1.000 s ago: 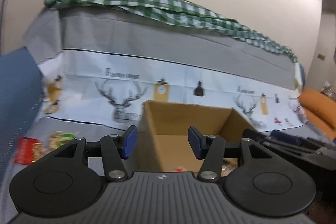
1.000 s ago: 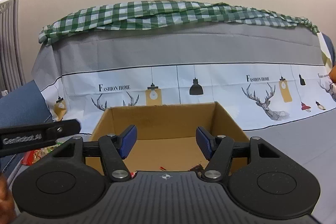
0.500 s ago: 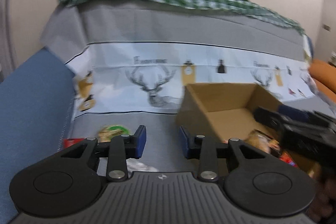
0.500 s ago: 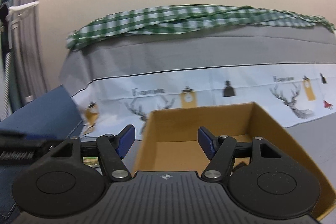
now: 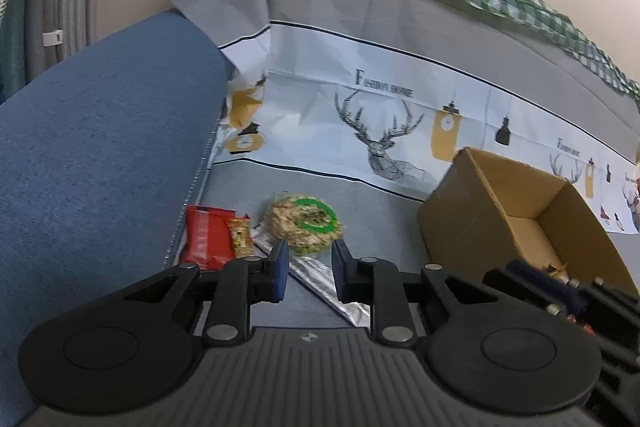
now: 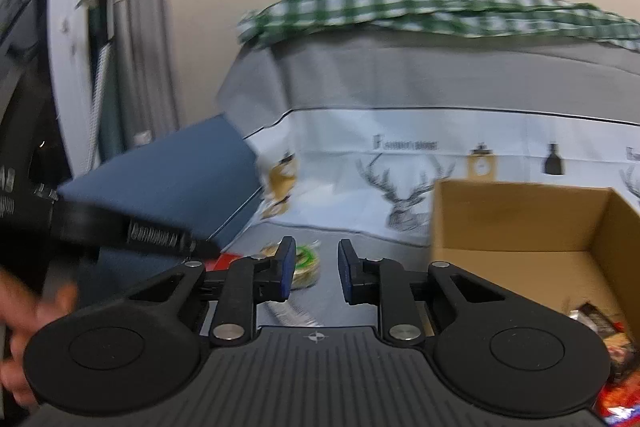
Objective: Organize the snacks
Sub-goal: 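Move both tools back toward the remaining snacks, then grasp the silver stick pack with right tool while left tool grasps the yellow candy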
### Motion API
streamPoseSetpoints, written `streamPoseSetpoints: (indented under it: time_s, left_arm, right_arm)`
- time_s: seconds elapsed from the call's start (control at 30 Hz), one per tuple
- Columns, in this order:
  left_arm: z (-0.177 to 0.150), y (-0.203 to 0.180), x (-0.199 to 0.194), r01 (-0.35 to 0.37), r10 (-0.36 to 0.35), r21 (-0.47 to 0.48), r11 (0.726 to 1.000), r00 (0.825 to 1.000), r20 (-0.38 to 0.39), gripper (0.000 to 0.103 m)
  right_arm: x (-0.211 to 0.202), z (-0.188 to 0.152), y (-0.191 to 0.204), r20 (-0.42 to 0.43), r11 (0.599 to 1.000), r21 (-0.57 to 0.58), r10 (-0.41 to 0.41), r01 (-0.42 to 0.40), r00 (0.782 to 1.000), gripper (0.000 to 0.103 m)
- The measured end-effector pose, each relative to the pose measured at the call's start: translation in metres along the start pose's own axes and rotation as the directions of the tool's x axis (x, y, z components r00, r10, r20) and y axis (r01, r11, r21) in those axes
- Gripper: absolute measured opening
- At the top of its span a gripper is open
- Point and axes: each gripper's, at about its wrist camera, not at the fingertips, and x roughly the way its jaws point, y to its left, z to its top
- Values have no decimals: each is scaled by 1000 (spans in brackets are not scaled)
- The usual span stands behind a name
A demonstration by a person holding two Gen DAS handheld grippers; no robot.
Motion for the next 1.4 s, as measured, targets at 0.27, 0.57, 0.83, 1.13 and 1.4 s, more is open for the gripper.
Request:
streamPoseSetpoints:
  time_s: [0.27, 0.57, 0.83, 1.13, 1.4]
  left_arm:
    - [3, 18, 10, -44, 42, -69, 997, 999, -35, 25]
    - [4, 31, 20, -92, 84, -118, 989, 994, -71, 25]
    - [6, 36, 28, -116, 106, -130, 985, 991, -79, 26]
    - [18, 39, 53, -68, 55, -157, 985, 995, -86, 36]
    - [29, 32, 94, -57, 45, -118, 991, 993, -107, 62]
  right_arm:
    - [25, -32, 19, -50, 997, -48, 57, -59, 997, 23]
    - [67, -61, 46, -111, 995, -84, 37, -46, 993, 37]
    - [116, -52, 31, -101, 999, -27, -49, 46, 994, 68]
    - [170, -62, 36, -271, 998, -65, -25, 8, 962, 82]
    - [163, -59, 45, -283, 996, -67, 37, -59, 958, 39]
